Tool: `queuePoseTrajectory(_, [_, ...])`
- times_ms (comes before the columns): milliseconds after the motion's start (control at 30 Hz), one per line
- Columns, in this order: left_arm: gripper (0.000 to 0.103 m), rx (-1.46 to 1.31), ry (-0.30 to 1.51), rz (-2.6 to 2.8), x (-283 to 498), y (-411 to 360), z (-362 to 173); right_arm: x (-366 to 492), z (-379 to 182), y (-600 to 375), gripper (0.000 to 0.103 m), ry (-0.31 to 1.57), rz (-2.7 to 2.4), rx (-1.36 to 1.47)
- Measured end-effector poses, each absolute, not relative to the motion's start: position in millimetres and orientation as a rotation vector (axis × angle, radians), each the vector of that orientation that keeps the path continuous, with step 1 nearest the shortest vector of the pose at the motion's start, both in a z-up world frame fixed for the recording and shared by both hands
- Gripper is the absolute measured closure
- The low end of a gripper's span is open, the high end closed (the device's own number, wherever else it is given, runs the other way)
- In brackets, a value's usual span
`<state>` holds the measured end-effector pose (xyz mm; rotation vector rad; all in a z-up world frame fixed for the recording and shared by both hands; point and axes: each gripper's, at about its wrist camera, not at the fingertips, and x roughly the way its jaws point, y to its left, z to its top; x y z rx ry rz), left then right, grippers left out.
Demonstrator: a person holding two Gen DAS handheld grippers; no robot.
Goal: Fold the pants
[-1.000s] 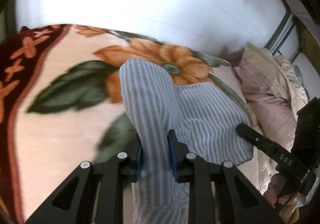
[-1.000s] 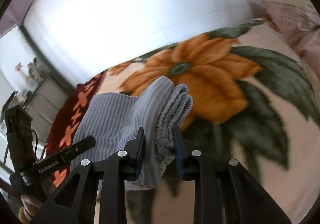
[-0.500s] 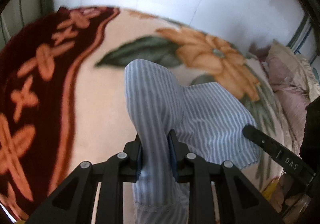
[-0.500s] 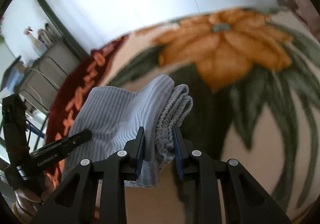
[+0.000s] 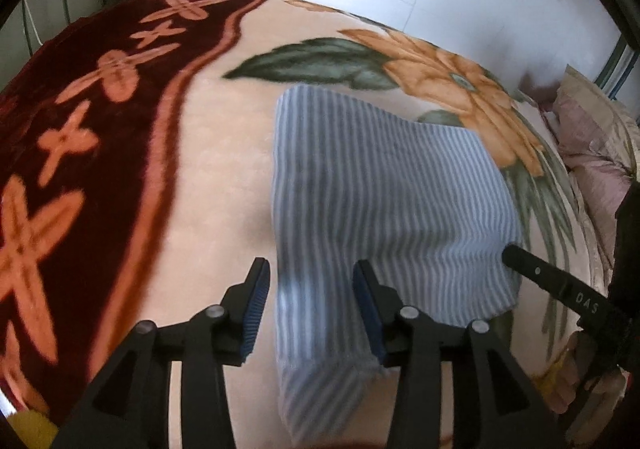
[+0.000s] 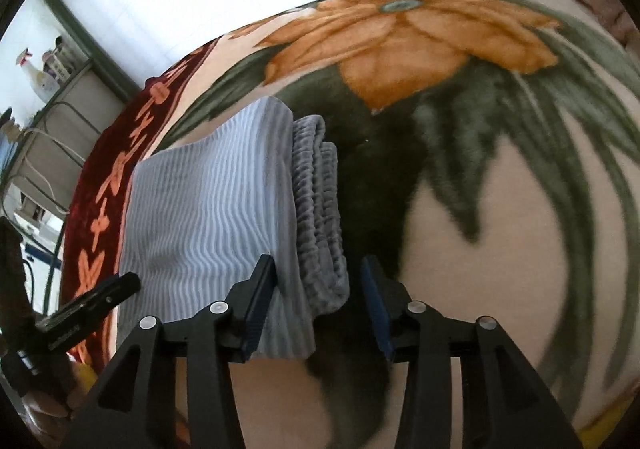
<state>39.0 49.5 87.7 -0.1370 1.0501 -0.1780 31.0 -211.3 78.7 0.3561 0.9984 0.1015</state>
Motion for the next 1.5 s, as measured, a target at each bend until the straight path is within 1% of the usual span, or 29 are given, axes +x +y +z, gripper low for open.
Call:
queuePoseTrajectory(33, [0.053, -0.139, 1.048, -0.175, 35.4, 50.2, 90.4, 27.3, 82.5, -209.1, 0.058, 0.995, 0.101, 0.334])
queuePoseTrajectory(200, [0.050, -0.152, 1.034, -0.158, 16.4, 47.9, 103.7, 5.8, 99.1, -193.1, 0.058, 0.980, 0.134, 0.234])
queuePoseTrajectory(300, [0.042, -0.134, 1.027, -0.140, 4.3, 41.7, 107.9, -6.7, 103.9, -182.4, 0.056, 0.969, 0.150, 0.192])
queuePoseTrajectory(433, [0.037, -0.103, 1.027, -0.136, -11.5, 30.7, 106.1, -20.8, 101.3, -171.5, 0.051, 0.966, 0.139, 0.139])
queuePoseTrajectory(600, [0.026, -0.059, 1.025, -0.107, -26.9, 19.8, 96.4, -32.1, 88.6, -164.7, 0.050, 0.986, 0.141, 0.133])
queuePoseTrajectory(900, [0.024, -0.013, 1.051, -0.074, -37.7, 10.0, 72.4, -38.2, 72.5, -164.0, 0.050, 0.991, 0.125, 0.120])
queuePoseTrajectory(1200, [0.023, -0.077, 1.079, -0.073, -36.0, 17.4, 63.4, -37.6, 68.3, -162.0, 0.050, 0.986, 0.129, 0.120])
queuePoseTrajectory(1500, [0.023, -0.073, 1.085, -0.050, -34.9, 17.9, 59.9, -37.1, 65.6, -160.9, 0.050, 0.993, 0.122, 0.124])
